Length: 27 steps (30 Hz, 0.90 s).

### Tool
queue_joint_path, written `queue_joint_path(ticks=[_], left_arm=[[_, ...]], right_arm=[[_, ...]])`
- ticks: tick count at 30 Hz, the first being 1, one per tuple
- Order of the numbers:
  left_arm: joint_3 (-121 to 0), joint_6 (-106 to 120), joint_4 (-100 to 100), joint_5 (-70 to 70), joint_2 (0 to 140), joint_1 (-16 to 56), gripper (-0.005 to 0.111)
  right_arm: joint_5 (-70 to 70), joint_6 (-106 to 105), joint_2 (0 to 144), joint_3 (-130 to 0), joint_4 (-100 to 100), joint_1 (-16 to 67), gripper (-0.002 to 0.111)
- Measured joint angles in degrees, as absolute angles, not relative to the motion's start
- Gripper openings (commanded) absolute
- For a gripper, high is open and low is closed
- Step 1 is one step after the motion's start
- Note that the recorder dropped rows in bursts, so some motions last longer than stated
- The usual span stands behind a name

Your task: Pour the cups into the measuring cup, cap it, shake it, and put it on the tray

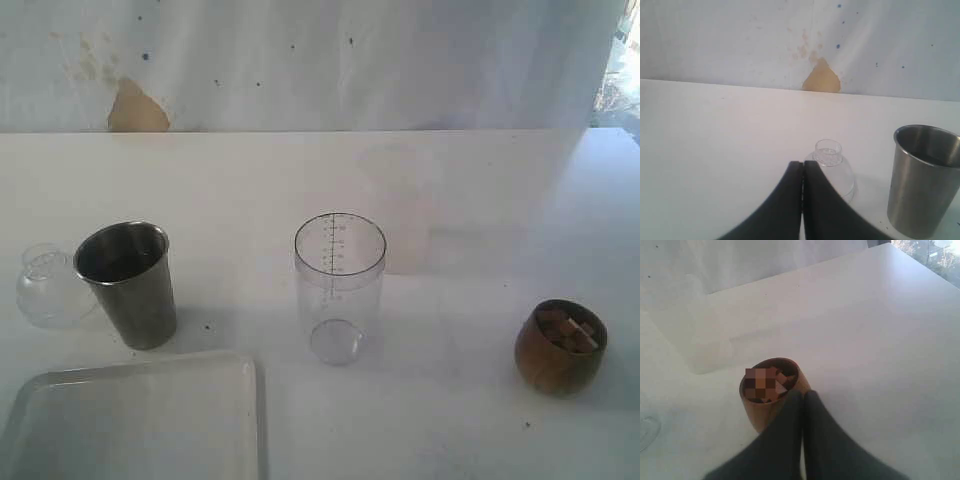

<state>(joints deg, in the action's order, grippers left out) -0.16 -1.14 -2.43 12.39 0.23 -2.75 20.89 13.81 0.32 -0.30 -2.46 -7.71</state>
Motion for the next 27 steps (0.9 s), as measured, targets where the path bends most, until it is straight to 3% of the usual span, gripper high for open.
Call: queue_joint_path(ticks=[14,21,23,24,27], left_arm=[[-0.2,-1.1,-2.3,12.4,0.2,-2.8,0.001],[-0.2,-1.0,-2.3,12.4,0.2,-2.8,0.001],[-0.2,-1.0,-2.3,12.4,0.2,-2.8,0.001],[-0.2,-1.0,-2.3,12.4,0.2,-2.8,0.001],[-0.2,-1.0,-2.3,12.4,0.2,-2.8,0.001]], right_arm=[[19.8,13.8,0.3,-0.3,-2.3,-7.7,0.000],[-4.6,12.6,0.3,-0.3,-2.2,-7.7,0.001],[-4.9,12.7,0.3,-0.3,-2.2,-7.7,0.016],[-5.1,12.8,0.3,-0.3,-2.2,-7.7,0.032],[-8.6,12.8,2.8,-0.3,-2.1,-6.9,0.095]])
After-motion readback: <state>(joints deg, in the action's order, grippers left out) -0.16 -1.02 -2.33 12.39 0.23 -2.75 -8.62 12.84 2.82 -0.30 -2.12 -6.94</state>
